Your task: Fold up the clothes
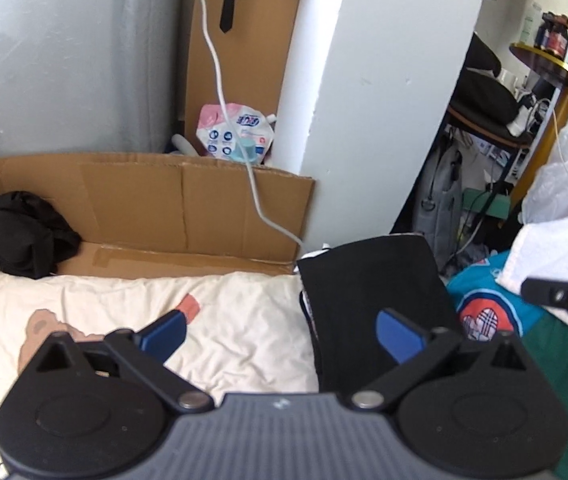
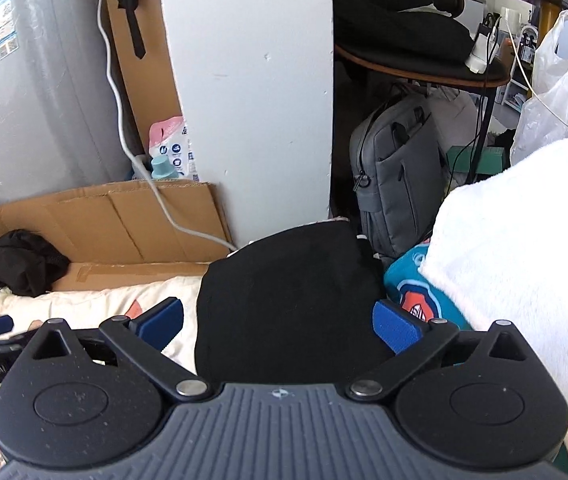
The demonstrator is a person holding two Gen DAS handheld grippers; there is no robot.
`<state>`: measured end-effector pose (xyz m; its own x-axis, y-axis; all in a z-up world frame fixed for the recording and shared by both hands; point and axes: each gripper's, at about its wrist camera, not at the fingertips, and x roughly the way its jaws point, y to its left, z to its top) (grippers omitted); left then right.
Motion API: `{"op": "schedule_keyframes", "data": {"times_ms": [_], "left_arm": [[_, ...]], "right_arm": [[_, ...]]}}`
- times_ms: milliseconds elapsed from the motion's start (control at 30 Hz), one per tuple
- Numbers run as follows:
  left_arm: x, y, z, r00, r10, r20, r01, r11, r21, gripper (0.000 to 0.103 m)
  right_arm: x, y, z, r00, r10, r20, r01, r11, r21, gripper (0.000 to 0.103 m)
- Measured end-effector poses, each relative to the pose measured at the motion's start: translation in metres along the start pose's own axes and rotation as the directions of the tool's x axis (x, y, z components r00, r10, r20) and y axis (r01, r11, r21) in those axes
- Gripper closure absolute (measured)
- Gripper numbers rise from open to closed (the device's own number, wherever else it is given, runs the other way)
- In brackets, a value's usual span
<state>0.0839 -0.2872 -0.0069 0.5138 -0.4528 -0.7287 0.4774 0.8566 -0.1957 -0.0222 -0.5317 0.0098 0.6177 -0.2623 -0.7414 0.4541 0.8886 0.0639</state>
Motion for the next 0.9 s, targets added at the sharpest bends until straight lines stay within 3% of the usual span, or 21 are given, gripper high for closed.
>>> {"op": "schedule_keyframes", "data": {"times_ms": [433, 633, 800, 900], "left_arm": [[-0.064, 0.0, -0.005, 0.997, 0.056, 0.055, -0.057, 0.998, 0.031, 0.0], [-0.097, -0.013, -0.022, 0.997, 0.04, 0.071, -0.047, 0.994, 0.103, 0.0], [-0.115, -0.005, -0.026, 0.993, 0.08, 0.091, -0.089, 0.991, 0.101, 0.0], [-0.124, 0.003, -0.031, 0.985, 0.138, 0.108, -0.149, 0.984, 0.101, 0.0]], "right_arm": [[-0.037, 0.037, -0.026, 0.998, 0.049, -0.038, -0.049, 0.999, -0.017, 0.0], [-0.054, 0.056, -0.033, 0.997, 0.063, -0.042, -0.065, 0.997, -0.042, 0.0], [-0.071, 0.064, -0.044, 0.997, 0.069, -0.043, -0.071, 0.997, -0.043, 0.0], [-0.08, 0.07, -0.049, 0.995, 0.073, -0.063, -0.075, 0.997, -0.028, 0.0]]}}
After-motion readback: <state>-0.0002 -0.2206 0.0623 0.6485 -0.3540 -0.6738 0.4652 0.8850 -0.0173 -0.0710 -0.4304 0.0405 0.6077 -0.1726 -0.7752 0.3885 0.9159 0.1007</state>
